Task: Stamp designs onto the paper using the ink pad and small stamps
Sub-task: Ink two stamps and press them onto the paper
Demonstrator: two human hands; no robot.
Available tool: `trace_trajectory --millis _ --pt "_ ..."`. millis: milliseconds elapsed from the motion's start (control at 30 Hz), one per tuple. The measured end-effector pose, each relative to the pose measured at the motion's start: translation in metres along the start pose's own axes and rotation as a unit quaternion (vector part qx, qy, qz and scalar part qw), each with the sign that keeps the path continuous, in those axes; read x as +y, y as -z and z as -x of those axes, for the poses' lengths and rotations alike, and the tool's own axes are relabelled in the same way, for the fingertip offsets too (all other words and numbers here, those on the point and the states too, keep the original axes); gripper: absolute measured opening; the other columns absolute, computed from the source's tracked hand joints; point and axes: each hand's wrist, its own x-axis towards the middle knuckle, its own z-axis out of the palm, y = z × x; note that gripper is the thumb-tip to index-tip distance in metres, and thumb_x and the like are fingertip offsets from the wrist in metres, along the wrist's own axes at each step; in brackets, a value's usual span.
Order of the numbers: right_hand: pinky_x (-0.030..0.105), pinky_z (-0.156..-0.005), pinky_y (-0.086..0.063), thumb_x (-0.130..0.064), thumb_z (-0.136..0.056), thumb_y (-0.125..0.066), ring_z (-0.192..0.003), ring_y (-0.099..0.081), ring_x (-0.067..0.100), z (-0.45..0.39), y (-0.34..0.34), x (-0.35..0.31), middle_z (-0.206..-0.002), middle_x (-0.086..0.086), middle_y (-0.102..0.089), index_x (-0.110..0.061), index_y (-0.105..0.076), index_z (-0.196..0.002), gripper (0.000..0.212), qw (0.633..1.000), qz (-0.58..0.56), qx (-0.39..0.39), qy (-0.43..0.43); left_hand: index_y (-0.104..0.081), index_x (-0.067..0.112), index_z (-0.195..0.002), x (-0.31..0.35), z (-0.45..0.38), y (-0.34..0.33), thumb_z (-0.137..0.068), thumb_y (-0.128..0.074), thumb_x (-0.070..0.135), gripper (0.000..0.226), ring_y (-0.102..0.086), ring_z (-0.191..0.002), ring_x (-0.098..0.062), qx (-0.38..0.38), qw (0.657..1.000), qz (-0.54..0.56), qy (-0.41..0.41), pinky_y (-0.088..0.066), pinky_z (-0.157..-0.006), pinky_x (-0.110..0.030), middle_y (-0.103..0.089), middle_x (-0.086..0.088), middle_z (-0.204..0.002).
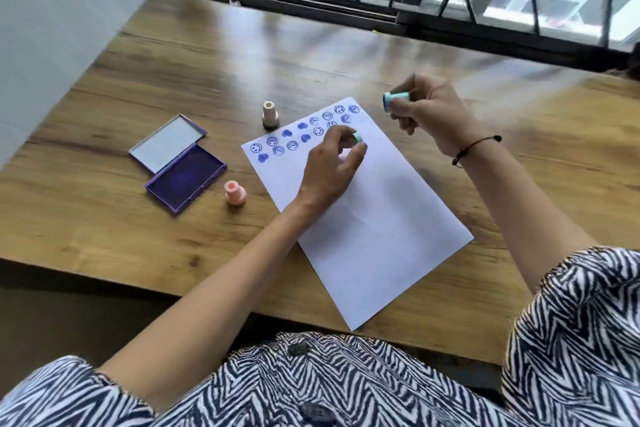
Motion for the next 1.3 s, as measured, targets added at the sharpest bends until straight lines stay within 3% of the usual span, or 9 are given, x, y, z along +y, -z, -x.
trace_trajectory --millis 67,167,367,533,733,933,1067,1200,1300 --pt "0.022 -0.042 -0.039 0.000 -0.082 -0.058 -0.038 -0.048 0.005 0.009 -0.004 -0.004 -0.063 0.006 -0.057 -0.018 -0.056 -0.072 0.021 1.000 -0.022 -0.014 0.011 -0.056 0.015 -0.096 0.002 0.000 0.004 -0.085 -0.059 0.017 0.012 -0.061 -0.087 -0.011 -0.002 0.998 0.059 0.029 -0.048 -0.081 -0.020 -0.064 -0.003 -0.094" --pt "0.019 -0.043 -0.042 -0.002 -0.082 -0.059 -0.042 -0.051 0.006 0.023 -0.015 -0.010 -0.065 0.008 -0.059 -0.016 -0.060 -0.078 0.014 0.997 -0.039 -0.057 0.040 -0.058 0.019 -0.088 0.006 0.001 0.012 -0.082 -0.061 0.010 0.011 -0.061 -0.084 -0.018 -0.018 0.984 0.169 0.058 -0.050 -0.086 -0.035 -0.065 -0.006 -0.087" --pt "0.026 -0.047 -0.044 -0.005 -0.081 -0.060 -0.049 -0.054 0.013 0.033 -0.034 -0.018 -0.065 0.007 -0.059 -0.018 -0.060 -0.082 0.013 0.994 0.039 -0.063 0.074 -0.060 0.016 -0.091 0.010 0.005 0.024 -0.083 -0.060 0.005 0.013 -0.062 -0.078 -0.016 -0.016 0.972 0.232 0.044 -0.053 -0.079 -0.025 -0.065 -0.002 -0.083" --pt "0.028 -0.049 -0.046 -0.006 -0.079 -0.059 -0.050 -0.057 0.015 0.038 -0.045 -0.024 -0.064 0.009 -0.061 -0.019 -0.061 -0.085 0.014 0.989 0.080 -0.049 0.111 -0.060 0.019 -0.086 0.012 0.010 0.035 -0.084 -0.058 0.005 0.014 -0.062 -0.071 -0.013 0.006 0.974 0.225 0.037 -0.053 -0.074 -0.023 -0.065 -0.003 -0.079" --pt "0.027 -0.045 -0.045 -0.005 -0.080 -0.057 -0.048 -0.055 0.015 0.045 -0.074 -0.034 -0.060 0.003 -0.059 -0.025 -0.057 -0.074 0.021 0.991 0.028 -0.074 0.112 -0.060 0.009 -0.092 0.012 0.022 0.058 -0.087 -0.054 0.004 0.009 -0.060 -0.064 -0.012 0.050 0.978 0.199 0.042 -0.052 -0.064 -0.020 -0.063 -0.006 -0.074" --pt "0.022 -0.040 -0.040 -0.004 -0.079 -0.056 -0.043 -0.053 0.011 0.038 -0.117 -0.056 -0.057 0.004 -0.058 -0.011 -0.058 -0.079 0.007 0.985 -0.035 -0.115 0.124 -0.059 0.003 -0.087 0.015 0.030 0.104 -0.086 -0.053 0.001 0.006 -0.057 -0.055 -0.006 0.101 0.982 0.160 0.028 -0.048 -0.057 -0.018 -0.060 -0.007 -0.066" --pt "0.017 -0.039 -0.039 -0.004 -0.079 -0.057 -0.041 -0.052 0.009 0.035 -0.138 -0.063 -0.055 0.002 -0.057 -0.015 -0.057 -0.074 0.012 0.982 -0.026 -0.129 0.138 -0.061 0.001 -0.086 0.009 0.034 0.127 -0.086 -0.052 0.000 0.009 -0.056 -0.053 -0.005 0.116 0.983 0.136 0.041 -0.048 -0.057 -0.017 -0.059 -0.006 -0.065" --pt "0.022 -0.047 -0.048 -0.010 -0.081 -0.061 -0.050 -0.057 0.013 0.030 -0.162 -0.061 -0.063 0.009 -0.061 -0.006 -0.060 -0.083 0.005 0.973 0.107 -0.116 0.167 -0.064 0.001 -0.099 -0.002 0.029 0.147 -0.087 -0.056 0.011 0.018 -0.063 -0.075 -0.022 0.121 0.987 0.007 0.103 -0.052 -0.079 -0.033 -0.068 -0.016 -0.084" --pt "0.039 -0.065 -0.049 -0.025 -0.083 -0.061 -0.084 -0.060 0.032 0.026 -0.177 -0.053 -0.090 0.014 -0.066 -0.011 -0.062 -0.093 0.017 0.902 0.342 -0.136 0.224 -0.064 0.000 -0.097 -0.009 0.024 0.166 -0.084 -0.054 0.017 0.023 -0.062 -0.084 -0.029 0.197 0.972 -0.067 0.111 -0.050 -0.086 -0.040 -0.067 -0.018 -0.090"
